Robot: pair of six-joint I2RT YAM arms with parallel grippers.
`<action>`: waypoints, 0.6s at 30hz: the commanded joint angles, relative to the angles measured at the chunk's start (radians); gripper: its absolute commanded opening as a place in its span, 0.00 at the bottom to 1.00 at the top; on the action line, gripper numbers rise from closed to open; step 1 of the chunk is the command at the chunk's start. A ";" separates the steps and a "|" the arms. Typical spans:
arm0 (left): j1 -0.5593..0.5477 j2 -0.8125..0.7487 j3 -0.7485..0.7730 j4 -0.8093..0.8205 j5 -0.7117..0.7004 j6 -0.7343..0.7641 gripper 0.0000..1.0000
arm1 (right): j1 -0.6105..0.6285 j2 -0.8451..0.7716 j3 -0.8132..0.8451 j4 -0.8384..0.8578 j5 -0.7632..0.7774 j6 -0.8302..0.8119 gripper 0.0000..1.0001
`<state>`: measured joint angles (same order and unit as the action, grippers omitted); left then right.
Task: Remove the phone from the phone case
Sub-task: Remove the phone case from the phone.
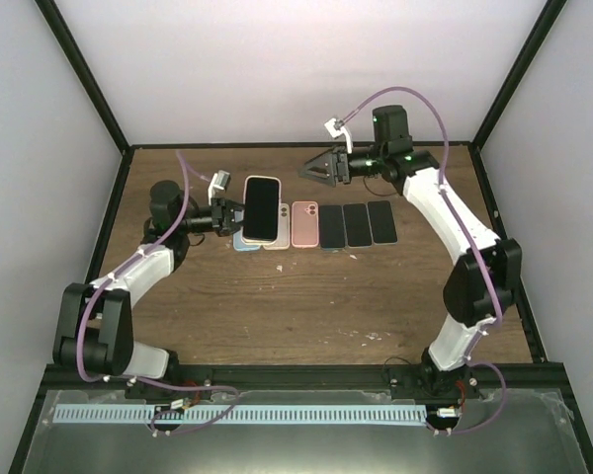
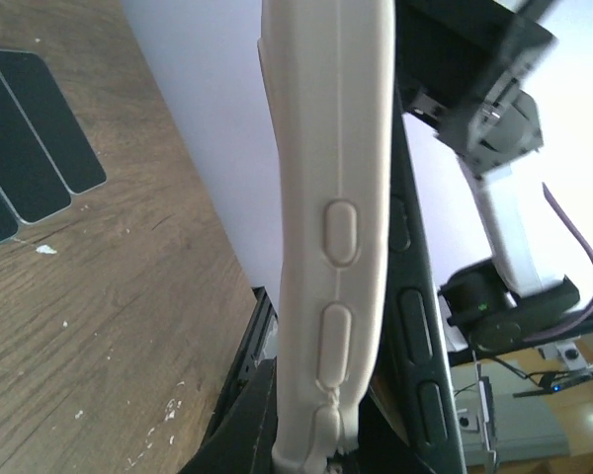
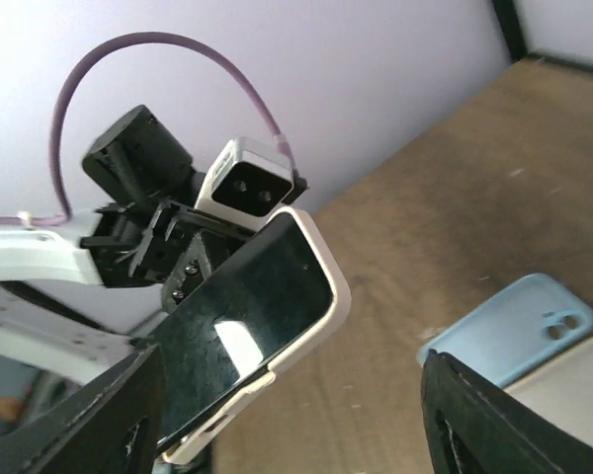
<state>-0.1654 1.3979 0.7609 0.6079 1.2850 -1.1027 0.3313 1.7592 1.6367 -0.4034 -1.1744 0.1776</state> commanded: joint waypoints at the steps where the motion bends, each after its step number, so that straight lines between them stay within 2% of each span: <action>1: 0.021 0.016 0.031 0.023 0.001 -0.018 0.00 | 0.052 -0.135 0.032 -0.088 0.264 -0.269 0.70; 8: 0.038 0.045 0.039 -0.011 0.000 -0.031 0.00 | 0.209 -0.217 -0.031 -0.076 0.548 -0.469 0.85; 18: 0.062 0.064 0.049 -0.067 0.001 -0.033 0.00 | 0.484 -0.224 -0.089 -0.119 0.923 -0.705 0.84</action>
<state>-0.1196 1.4540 0.7666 0.5358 1.2804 -1.1320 0.7261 1.5414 1.5723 -0.4946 -0.4610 -0.3923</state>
